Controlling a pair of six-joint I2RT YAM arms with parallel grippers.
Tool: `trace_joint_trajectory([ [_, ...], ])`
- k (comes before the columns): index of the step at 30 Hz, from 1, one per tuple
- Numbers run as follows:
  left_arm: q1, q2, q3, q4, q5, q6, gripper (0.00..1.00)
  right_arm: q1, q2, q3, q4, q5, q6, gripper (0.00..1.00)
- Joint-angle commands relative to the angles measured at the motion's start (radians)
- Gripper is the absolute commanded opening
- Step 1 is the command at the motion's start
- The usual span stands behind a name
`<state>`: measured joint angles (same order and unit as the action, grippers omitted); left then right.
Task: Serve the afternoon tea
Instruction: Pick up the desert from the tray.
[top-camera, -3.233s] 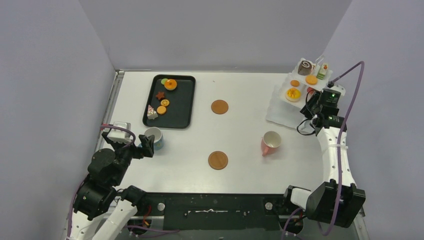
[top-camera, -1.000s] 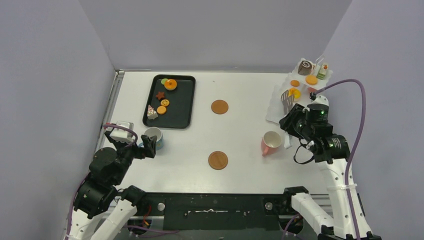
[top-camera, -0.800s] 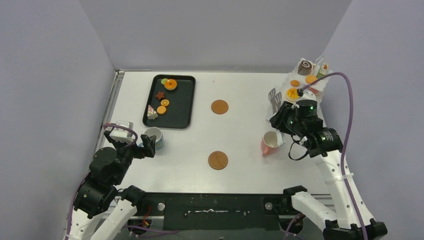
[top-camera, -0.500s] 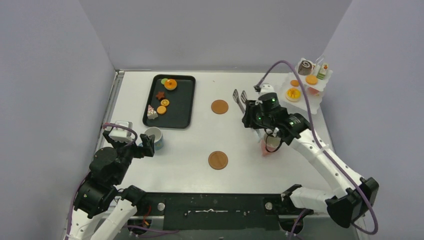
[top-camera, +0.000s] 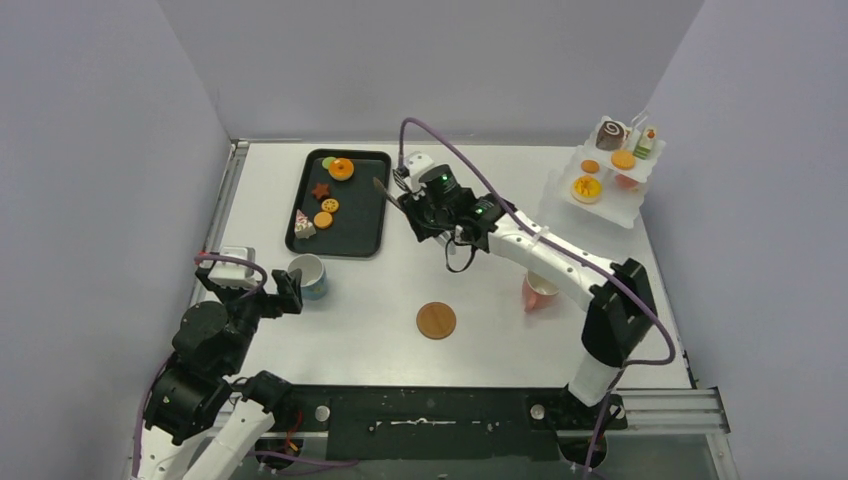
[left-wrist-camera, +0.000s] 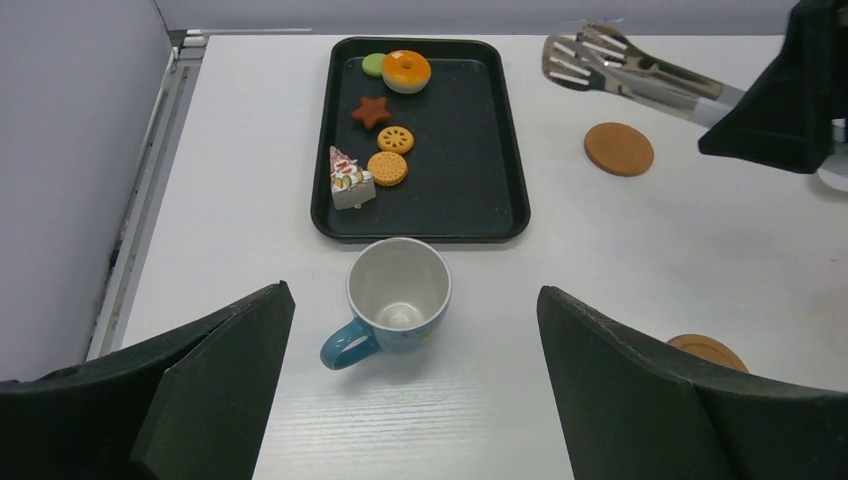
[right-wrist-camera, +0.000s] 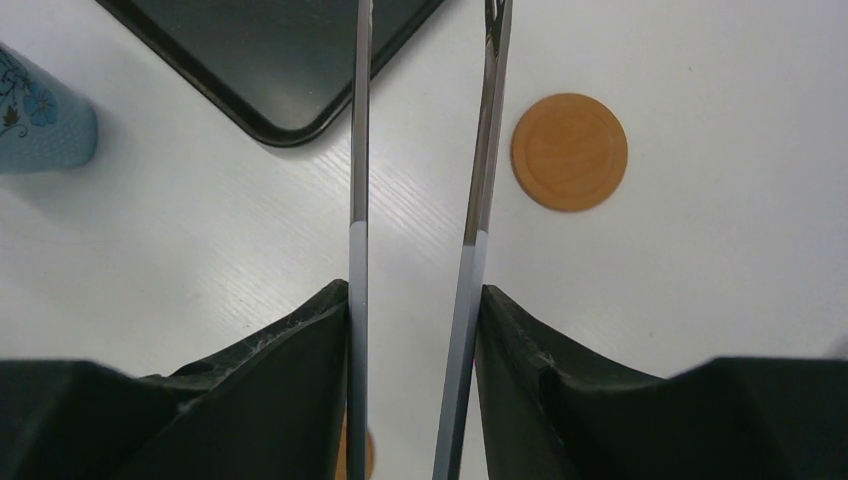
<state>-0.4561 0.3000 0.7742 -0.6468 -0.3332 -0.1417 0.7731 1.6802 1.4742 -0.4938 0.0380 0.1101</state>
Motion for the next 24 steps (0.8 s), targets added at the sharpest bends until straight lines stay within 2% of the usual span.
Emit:
trace_joint_trajectory([
  [1, 0.008, -0.008, 0.002, 0.039, -0.017, 0.017, 0.91, 0.048, 0.100, 0.143, 0.103, -0.018, -0.152, 0.44],
  [13, 0.033, -0.006, -0.001, 0.044, -0.020, 0.019, 0.90, 0.068, 0.442, 0.482, -0.069, -0.163, -0.253, 0.45],
  [24, 0.054, -0.001, -0.001, 0.046, -0.009, 0.016, 0.90, 0.077, 0.549, 0.571, -0.109, -0.232, -0.323, 0.45],
])
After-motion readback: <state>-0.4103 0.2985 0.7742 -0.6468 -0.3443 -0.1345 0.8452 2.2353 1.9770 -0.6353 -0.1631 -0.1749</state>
